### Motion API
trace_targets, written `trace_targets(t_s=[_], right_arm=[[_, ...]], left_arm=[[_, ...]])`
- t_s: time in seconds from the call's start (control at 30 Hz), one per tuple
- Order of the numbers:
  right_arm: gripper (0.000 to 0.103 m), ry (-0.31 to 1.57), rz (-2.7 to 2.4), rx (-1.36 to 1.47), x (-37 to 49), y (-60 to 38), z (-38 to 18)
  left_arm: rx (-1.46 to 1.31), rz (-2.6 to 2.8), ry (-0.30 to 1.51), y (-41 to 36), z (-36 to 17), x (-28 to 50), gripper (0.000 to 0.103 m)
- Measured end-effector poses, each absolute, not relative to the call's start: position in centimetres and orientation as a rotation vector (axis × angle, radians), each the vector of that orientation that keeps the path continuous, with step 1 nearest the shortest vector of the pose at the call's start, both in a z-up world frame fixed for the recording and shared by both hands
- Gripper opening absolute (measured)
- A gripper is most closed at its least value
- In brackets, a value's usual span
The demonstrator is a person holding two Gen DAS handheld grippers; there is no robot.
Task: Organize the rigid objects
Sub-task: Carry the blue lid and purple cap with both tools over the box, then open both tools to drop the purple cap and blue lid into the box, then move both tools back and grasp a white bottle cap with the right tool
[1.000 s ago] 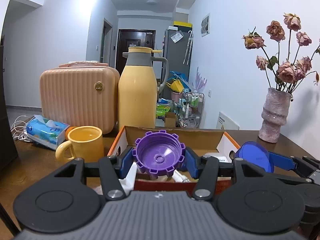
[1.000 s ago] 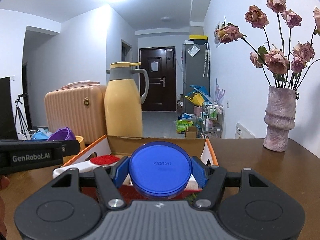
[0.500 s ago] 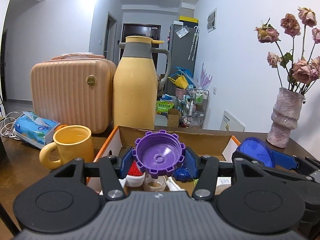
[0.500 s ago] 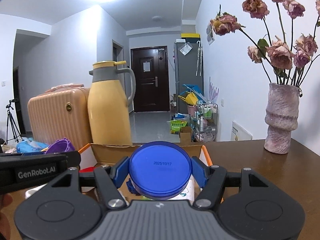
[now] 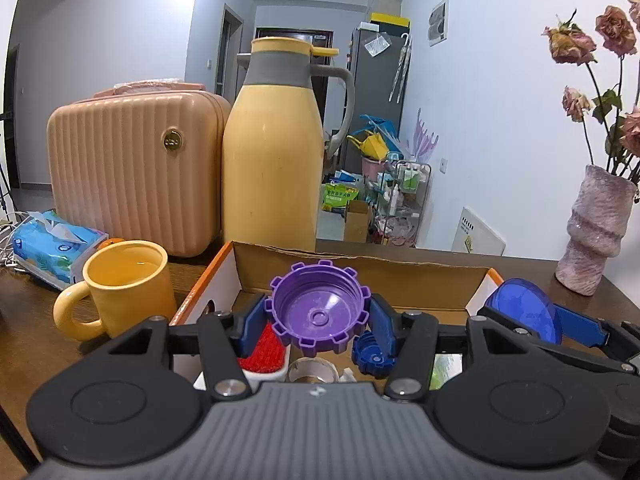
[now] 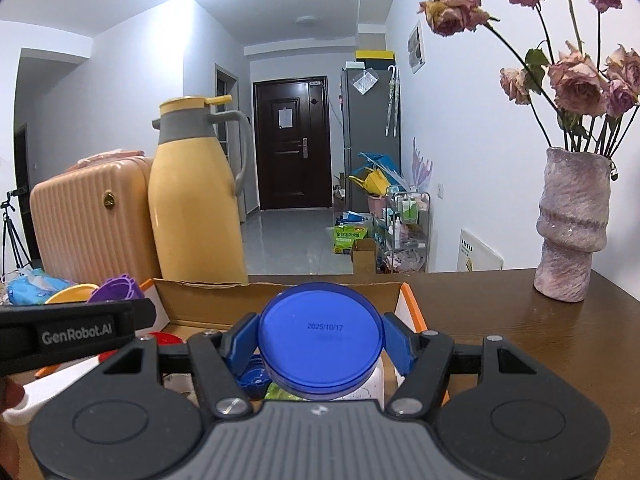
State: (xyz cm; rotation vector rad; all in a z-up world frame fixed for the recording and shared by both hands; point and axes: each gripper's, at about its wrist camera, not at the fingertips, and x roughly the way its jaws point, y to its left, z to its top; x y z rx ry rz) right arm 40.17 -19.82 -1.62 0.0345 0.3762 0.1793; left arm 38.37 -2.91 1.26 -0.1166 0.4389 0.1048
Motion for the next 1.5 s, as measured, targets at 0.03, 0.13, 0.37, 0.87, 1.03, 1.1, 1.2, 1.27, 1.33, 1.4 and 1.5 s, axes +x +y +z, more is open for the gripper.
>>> trace_targets(t_s=[0.03,0.13,0.37,0.87,1.03,1.1,1.2,1.27,1.33,1.4,1.5], right_arm=[[0.065,0.379,0.178,0.033,40.4,-19.8,-1.7],[0.065,0.392,0.174,0.026,41.2,-19.6,-2.0],[0.065,0.42,0.168,0.011,42.6,-19.4,-2.6],[0.103,0.451,0.136,0.018,42.8,-20.3,-2.8],[0.103,0.449,0.131,0.014,42.7,-20.2,-2.6],[0.103,0.448,0.132,0.006,42.6,-20.1,-2.6],[0.103,0.444,0.138,-0.002,42.2,-20.0,-2.4],[0.103,0.435,0.146,-0.014,41.8,-19.8,-2.2],[0.103,0.423,0.147,-0.026,41.2,-19.7,-2.1],[0.103,0.411,0.152,-0.029,40.6,-19.8,-1.9],[0.103,0.396,0.154,-0.036,39.6,-20.2,-1.8]], left_arm=[[-0.115,0.105,0.443,-2.9,1.2,38.6,0.055],[-0.109,0.108,0.46,-3.0,1.0,39.5,0.055],[-0.098,0.121,0.483,-2.8,0.5,40.7,0.055],[-0.133,0.174,0.463,-1.1,1.4,39.5,0.103],[-0.139,0.185,0.472,-0.6,1.4,39.6,0.103],[-0.136,0.187,0.471,-0.5,1.4,39.5,0.103],[-0.141,0.183,0.468,-0.4,1.5,39.2,0.103],[-0.142,0.181,0.462,-0.3,1.6,39.0,0.103],[-0.138,0.177,0.451,-0.3,1.7,38.5,0.103],[-0.132,0.171,0.444,-0.3,1.7,38.0,0.103],[-0.123,0.157,0.431,-0.1,1.7,36.8,0.103]])
